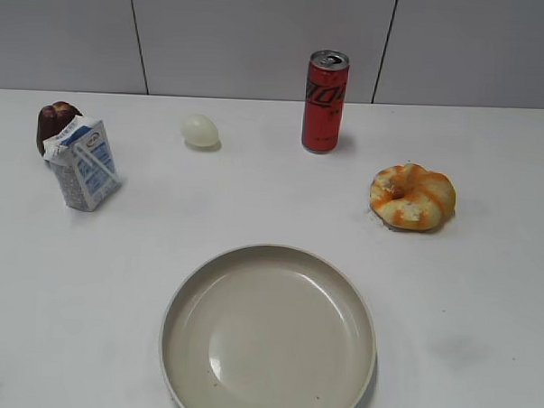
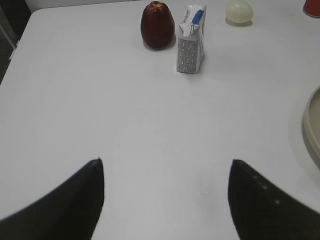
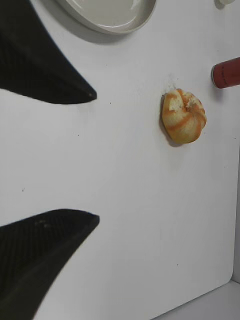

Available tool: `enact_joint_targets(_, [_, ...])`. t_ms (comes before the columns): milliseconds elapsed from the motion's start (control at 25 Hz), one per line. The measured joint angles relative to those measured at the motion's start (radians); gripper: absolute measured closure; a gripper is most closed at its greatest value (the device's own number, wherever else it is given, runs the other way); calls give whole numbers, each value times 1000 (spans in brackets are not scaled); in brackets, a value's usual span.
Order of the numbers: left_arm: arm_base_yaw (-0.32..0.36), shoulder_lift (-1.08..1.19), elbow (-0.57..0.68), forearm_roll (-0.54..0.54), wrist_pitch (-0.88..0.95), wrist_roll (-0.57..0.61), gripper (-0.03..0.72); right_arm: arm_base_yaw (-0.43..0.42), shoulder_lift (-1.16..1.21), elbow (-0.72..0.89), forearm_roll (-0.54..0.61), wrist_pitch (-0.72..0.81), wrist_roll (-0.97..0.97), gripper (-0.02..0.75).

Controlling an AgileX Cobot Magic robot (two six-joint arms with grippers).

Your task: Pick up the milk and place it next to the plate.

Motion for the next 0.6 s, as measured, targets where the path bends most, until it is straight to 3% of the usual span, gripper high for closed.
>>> enact_joint_targets(600, [0, 0, 0, 0, 0, 0, 101, 0, 0, 0, 0, 0, 0, 238])
